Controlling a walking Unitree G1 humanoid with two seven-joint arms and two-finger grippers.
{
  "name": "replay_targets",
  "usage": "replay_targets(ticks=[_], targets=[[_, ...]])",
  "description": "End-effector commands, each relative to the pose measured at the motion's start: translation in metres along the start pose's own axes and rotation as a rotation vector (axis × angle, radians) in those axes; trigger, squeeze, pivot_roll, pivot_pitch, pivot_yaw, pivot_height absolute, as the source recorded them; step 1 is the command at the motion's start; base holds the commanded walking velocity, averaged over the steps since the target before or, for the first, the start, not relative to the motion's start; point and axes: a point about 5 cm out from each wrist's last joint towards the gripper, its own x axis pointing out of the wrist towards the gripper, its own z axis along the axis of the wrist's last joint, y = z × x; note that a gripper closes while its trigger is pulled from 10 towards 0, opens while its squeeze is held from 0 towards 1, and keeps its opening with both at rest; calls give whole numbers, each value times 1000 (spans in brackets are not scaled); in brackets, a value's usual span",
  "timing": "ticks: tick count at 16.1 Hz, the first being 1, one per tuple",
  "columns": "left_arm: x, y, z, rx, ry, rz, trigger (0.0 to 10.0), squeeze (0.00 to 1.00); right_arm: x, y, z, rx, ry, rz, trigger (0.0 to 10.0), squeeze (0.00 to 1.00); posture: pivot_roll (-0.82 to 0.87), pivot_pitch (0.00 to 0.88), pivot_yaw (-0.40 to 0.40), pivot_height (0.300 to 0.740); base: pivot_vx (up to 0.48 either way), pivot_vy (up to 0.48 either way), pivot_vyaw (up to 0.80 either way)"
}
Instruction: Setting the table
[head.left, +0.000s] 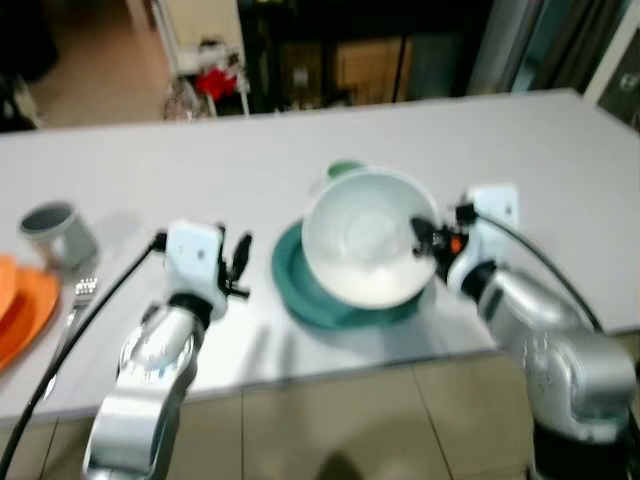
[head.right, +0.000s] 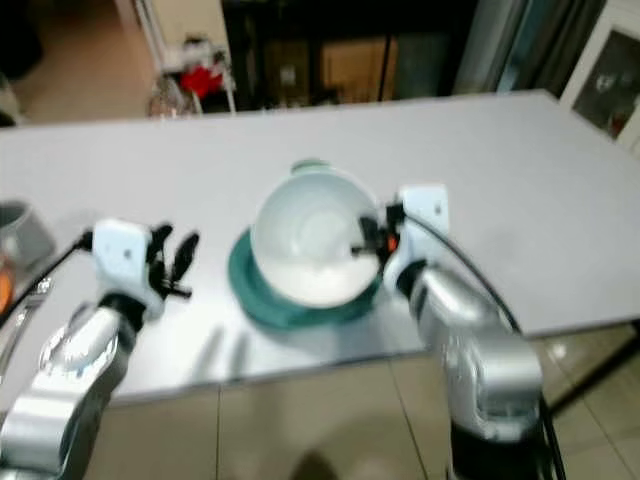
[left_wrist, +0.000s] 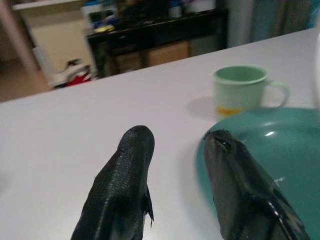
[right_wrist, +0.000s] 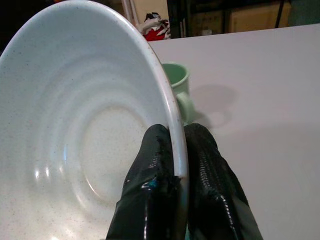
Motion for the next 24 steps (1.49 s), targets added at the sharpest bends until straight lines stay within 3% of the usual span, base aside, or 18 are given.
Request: replay_targets(ticks=[1,2,3,5,9,12,15,16,17,19,21,22,24], targets=[[0,-6,6,-4,-19,-68,10000,0,4,-8,4,30,33,-4,10000,0,-50,0,36,740,0,0,0],[0,-7,10,-9,-30,-88,10000,0,10,-9,2,30,64,3,10000,0,-48,0,39,740,0,0,0],[1,-7,18,-10,-54,-147,10000,0,27,-13,-2,85,147,7,10000,0,-43,0,41,740,0,0,0],[-5,-9,21,44,-20,-283,10000,0,43,-25,-7,214,238,0,10000,0,-33,0,41,740,0,0,0],[-19,-7,22,68,53,-447,10000,0,57,-31,-10,371,337,50,10000,0,-26,0,47,740,0,0,0],[-25,-11,21,66,90,-524,10000,0,67,-35,-12,347,409,37,10000,0,-24,0,46,740,0,0,0],[-30,-17,19,45,116,-586,10000,0,74,-36,-14,405,436,18,10000,0,-20,0,47,740,0,0,0],[-33,-19,17,47,126,-606,10000,0,76,-36,-17,454,451,15,10000,86,-20,0,47,740,0,0,0],[-34,-20,17,48,131,-612,10000,0,77,-37,-18,461,457,13,10000,98,-18,0,48,740,0,0,0],[-35,-21,15,50,139,-619,10000,0,79,-39,-22,477,473,-8,10000,271,-19,0,48,740,0,0,0],[-34,-21,14,54,142,-610,10000,0,80,-38,-23,516,495,8,10000,890,-18,0,49,740,0,0,0],[-34,-20,14,56,143,-609,10000,0,81,-37,-24,517,503,8,10000,980,-18,0,49,740,0,0,0],[-35,-20,15,60,144,-608,10000,0,80,-41,-24,523,501,-22,10000,1000,-17,0,52,740,0,0,0]])
